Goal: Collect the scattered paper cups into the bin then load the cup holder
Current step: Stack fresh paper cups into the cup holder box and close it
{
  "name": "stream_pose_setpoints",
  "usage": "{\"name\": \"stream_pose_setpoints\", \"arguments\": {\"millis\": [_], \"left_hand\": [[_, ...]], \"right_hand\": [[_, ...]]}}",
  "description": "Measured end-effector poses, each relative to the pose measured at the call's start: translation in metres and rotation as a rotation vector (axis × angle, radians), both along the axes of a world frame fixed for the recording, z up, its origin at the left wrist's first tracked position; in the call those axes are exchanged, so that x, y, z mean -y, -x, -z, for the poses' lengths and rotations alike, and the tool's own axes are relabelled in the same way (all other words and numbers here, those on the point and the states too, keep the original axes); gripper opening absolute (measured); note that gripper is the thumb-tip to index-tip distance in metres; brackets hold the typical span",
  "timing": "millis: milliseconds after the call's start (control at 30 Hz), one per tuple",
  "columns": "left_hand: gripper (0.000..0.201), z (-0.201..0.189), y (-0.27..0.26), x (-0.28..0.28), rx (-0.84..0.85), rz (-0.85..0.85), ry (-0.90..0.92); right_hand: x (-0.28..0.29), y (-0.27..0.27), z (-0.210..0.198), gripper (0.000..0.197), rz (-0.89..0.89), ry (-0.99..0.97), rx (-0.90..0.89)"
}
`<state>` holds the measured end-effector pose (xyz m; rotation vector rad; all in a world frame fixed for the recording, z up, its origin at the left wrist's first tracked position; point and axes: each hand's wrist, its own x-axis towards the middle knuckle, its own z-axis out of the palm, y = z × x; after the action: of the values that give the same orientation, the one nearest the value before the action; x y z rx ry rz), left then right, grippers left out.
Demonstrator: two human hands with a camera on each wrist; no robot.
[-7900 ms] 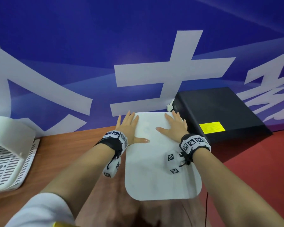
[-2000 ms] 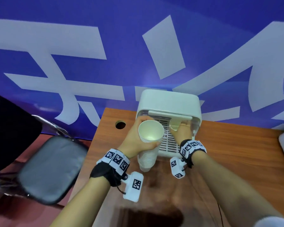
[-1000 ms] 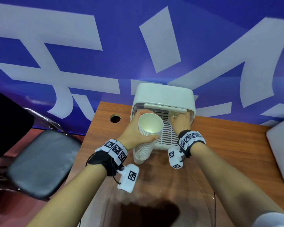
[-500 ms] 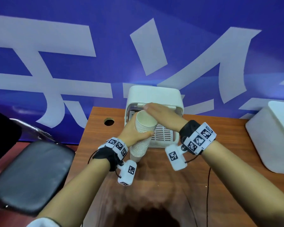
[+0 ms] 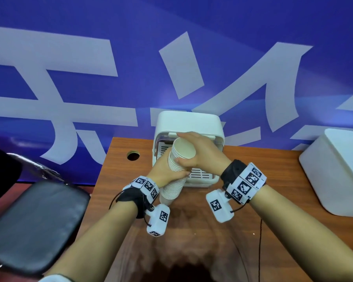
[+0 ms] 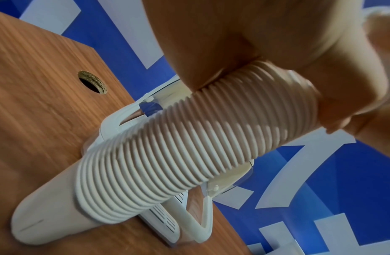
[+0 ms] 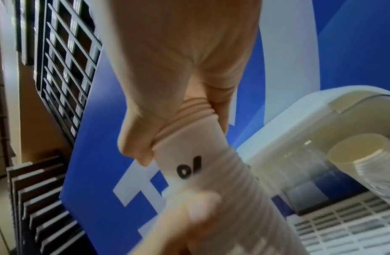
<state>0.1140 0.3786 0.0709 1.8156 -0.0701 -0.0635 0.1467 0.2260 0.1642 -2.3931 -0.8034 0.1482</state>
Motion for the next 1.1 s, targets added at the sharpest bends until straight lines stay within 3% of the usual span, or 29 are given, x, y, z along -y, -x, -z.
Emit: {"name": "stream_pose_setpoints", "arguments": {"millis": [100,300,433,567,800,933,1033,1100], "left_hand": [[0.081,0.005,-0.001,-0.004,-0.007,-0.007,0.000],[0.076,0.003,0.000,-0.007,0.030,-0.011,0.000],[0.083,0.009,-0.003,-0.012,0.047,-0.026,0.022],[0.074,0.010,-0.003,-0.016,0.031,-0.022,0.028],[0.075,0.007,-0.003,-0.014,0.009,-0.003,0.042],[0.080,0.008,-0.005,-0.011,0.006,0.010,0.034],[0.079,0.009,-0.005,-0.013,-0.004,-0.008,0.066],[0.076,0.010,-0.005,-0.015,-0.025,-0.003,0.086]], "right_hand": [[0.005,-0.008,-0.024,0.067,0.048,-0.082,0.023],[0.029,-0.027,-0.041,0.043,0.388,-0.280,0.084],[0.046,-0.025,-0.010,0.049,0.472,-0.153,0.064],[0.052,-0.018,0.047,0.058,0.529,-0.081,-0.061],[0.026,-0.049,0.125,0.069,0.573,0.060,-0.206],[0.001,-0.091,0.148,0.057,0.487,0.210,-0.186],[-0.015,-0.097,0.138,0.030,0.430,0.296,-0.167],[-0.021,-0.103,0.136,0.026,0.443,0.303,-0.239]]}}
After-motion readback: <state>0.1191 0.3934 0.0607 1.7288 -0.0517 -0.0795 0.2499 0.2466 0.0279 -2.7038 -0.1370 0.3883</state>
